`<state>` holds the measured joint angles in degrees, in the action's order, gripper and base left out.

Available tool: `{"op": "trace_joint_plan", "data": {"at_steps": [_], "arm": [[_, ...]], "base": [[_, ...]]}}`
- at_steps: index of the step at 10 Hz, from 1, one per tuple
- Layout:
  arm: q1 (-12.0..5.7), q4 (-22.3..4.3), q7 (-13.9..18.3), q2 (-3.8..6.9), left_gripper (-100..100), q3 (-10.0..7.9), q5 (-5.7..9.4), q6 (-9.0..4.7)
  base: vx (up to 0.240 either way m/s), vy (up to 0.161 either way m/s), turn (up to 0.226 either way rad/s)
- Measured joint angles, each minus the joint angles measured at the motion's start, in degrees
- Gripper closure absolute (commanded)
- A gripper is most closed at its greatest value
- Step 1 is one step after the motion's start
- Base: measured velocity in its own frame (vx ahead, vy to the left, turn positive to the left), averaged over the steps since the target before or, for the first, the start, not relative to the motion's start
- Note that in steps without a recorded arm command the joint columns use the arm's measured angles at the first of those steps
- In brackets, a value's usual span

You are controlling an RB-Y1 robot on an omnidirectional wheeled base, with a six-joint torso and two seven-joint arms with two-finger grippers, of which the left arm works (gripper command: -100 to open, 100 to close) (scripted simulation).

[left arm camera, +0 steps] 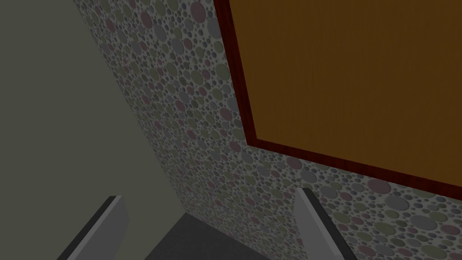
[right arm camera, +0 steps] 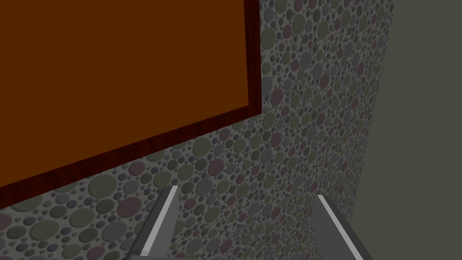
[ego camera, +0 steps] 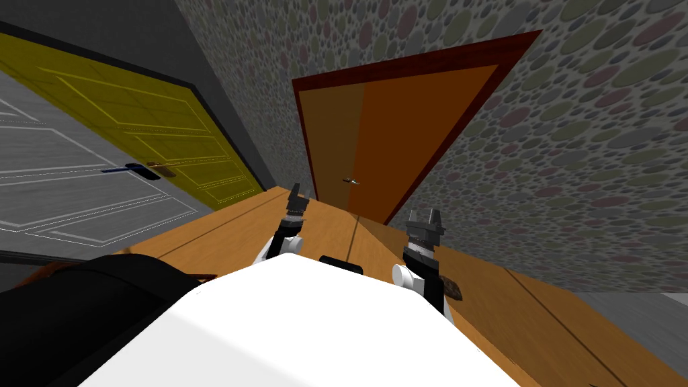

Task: Pull the door open

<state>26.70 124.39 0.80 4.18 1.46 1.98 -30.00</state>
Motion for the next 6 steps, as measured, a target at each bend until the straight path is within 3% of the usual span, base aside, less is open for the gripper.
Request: {"op": "trace_joint_plan", "data": {"at_steps": [6], "arm": [[-1.46,-6.48,1.22,1.62,-100,-0.61,0.63,-1.84]], "base": [[0.089,-0.009,-0.050]]}}
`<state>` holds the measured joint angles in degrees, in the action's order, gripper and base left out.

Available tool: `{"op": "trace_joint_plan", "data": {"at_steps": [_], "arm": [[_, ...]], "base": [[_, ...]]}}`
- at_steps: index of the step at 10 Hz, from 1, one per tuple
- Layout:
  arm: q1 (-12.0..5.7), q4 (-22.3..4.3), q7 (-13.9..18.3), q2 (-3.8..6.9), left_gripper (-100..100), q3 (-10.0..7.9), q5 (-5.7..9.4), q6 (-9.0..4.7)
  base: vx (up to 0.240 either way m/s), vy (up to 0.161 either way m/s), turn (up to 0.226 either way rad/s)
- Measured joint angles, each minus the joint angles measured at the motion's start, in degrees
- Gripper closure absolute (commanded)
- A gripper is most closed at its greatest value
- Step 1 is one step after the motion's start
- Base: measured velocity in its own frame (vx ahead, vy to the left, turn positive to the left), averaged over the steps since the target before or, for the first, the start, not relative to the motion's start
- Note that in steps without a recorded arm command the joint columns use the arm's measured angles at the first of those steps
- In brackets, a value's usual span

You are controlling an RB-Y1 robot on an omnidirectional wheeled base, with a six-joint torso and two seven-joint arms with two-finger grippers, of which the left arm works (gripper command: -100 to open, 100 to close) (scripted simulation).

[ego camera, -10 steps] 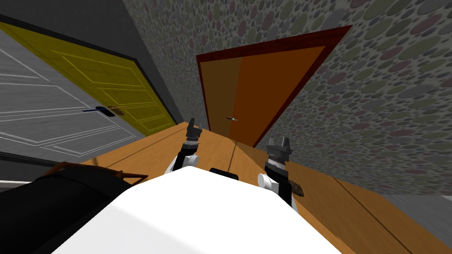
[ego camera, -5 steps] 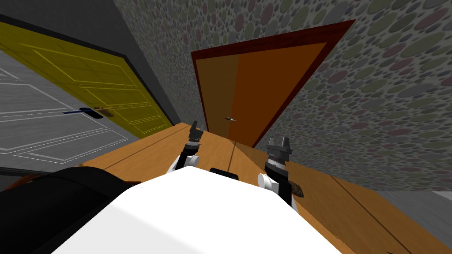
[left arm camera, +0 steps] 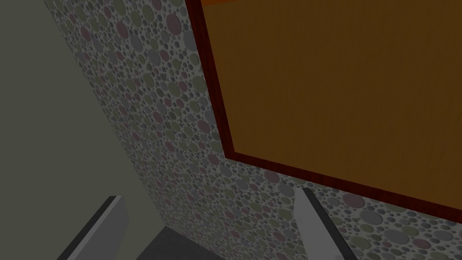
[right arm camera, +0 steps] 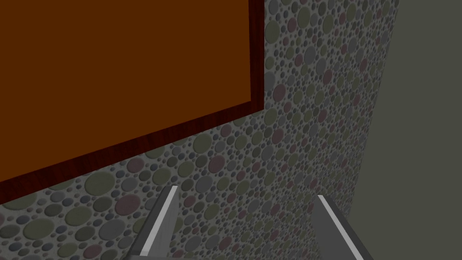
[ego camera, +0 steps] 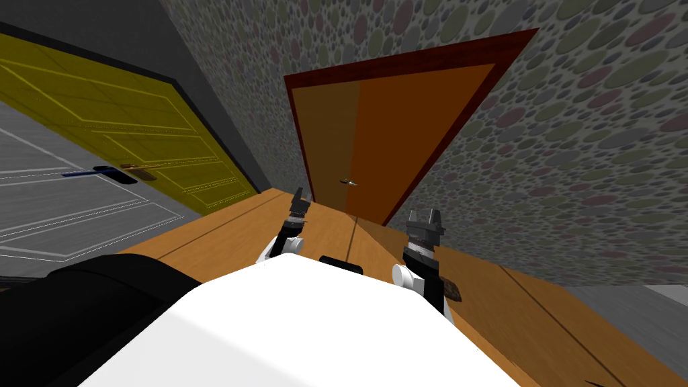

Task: Pull the door open

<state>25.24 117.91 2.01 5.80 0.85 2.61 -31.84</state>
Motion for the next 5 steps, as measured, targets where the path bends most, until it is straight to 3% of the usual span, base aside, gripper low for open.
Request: {"op": "trace_joint_plan", "data": {"at_steps": [5], "arm": [[-1.20,-5.77,1.05,1.27,-100,-0.34,0.48,-1.57]], "base": [[0.093,-0.009,-0.054]]}}
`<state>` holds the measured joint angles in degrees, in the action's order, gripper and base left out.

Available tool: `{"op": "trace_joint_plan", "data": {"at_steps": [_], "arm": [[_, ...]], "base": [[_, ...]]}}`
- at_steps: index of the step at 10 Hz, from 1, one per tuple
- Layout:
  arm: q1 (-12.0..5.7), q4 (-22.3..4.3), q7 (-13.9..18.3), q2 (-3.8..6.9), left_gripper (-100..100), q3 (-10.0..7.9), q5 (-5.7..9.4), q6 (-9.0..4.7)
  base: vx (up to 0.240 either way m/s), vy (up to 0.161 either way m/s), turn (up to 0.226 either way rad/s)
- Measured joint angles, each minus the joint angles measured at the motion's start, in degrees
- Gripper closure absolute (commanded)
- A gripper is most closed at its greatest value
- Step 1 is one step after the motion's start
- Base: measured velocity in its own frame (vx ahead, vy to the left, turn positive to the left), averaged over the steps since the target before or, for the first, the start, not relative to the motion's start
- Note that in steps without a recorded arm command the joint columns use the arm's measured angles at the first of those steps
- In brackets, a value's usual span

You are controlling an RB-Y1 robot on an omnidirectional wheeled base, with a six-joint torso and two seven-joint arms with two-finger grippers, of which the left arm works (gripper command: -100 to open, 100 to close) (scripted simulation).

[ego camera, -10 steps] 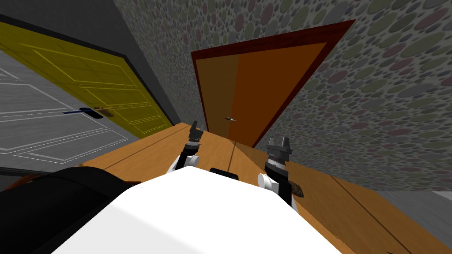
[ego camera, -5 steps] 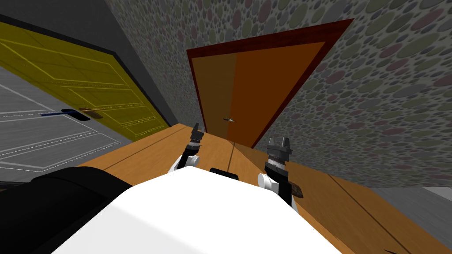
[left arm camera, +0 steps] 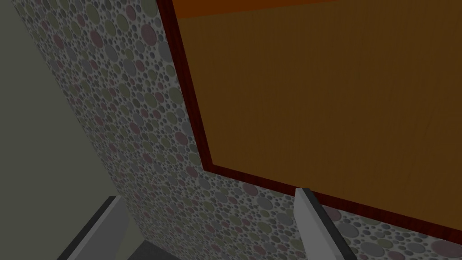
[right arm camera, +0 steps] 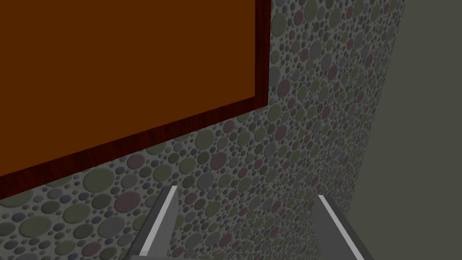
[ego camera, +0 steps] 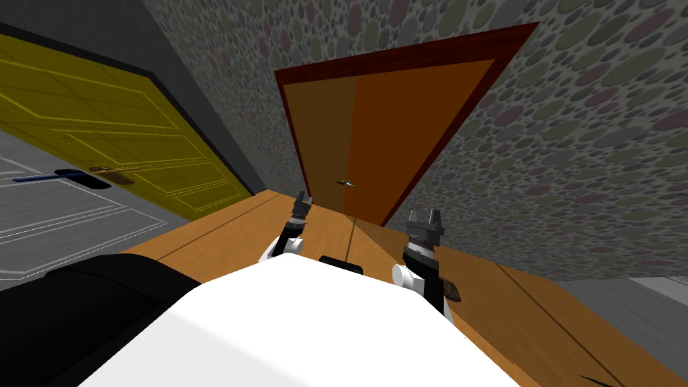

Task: Pull the door open

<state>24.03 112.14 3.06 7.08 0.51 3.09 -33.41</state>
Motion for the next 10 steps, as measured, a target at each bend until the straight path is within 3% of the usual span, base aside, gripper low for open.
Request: {"op": "trace_joint_plan", "data": {"at_steps": [10], "arm": [[-3.57,-13.60,2.16,2.52,-100,-0.82,1.02,-3.34]], "base": [[0.101,-0.004,-0.064]]}}
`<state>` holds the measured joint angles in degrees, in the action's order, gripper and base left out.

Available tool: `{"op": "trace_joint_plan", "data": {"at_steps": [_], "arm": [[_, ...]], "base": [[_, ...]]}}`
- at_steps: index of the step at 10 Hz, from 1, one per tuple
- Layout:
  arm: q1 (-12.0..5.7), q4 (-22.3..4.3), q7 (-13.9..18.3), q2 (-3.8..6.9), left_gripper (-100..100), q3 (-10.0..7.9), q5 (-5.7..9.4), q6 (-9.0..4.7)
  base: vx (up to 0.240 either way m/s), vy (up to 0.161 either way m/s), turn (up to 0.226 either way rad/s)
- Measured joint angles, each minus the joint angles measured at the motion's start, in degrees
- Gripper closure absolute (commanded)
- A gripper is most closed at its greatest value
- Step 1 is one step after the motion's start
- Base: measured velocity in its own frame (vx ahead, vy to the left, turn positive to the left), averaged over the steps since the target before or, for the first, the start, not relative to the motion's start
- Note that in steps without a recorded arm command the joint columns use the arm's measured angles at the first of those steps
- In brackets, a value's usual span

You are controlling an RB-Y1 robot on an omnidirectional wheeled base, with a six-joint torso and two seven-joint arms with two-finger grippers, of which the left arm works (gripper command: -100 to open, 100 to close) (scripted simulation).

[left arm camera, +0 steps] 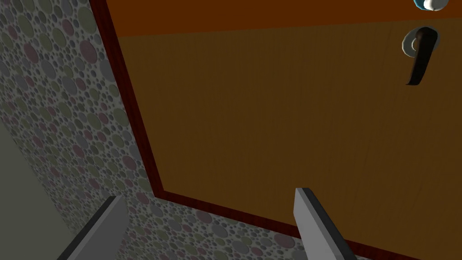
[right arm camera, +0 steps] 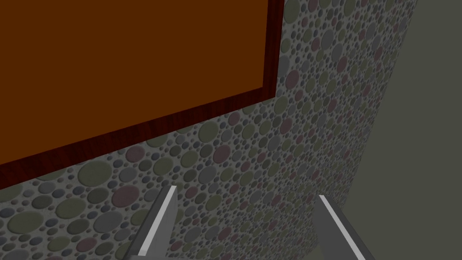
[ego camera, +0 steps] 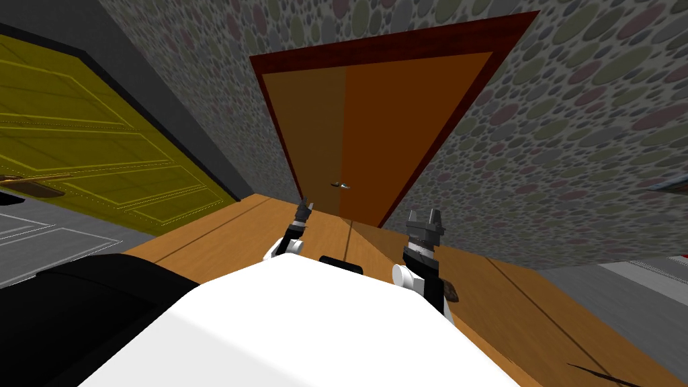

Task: Pull the door open

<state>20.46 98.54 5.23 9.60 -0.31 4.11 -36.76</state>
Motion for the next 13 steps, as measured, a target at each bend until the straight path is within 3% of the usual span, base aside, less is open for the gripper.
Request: {"op": "trace_joint_plan", "data": {"at_steps": [13], "arm": [[-4.02,-18.52,3.37,3.72,-100,-1.29,1.59,-5.29]], "base": [[0.103,0.004,-0.068]]}}
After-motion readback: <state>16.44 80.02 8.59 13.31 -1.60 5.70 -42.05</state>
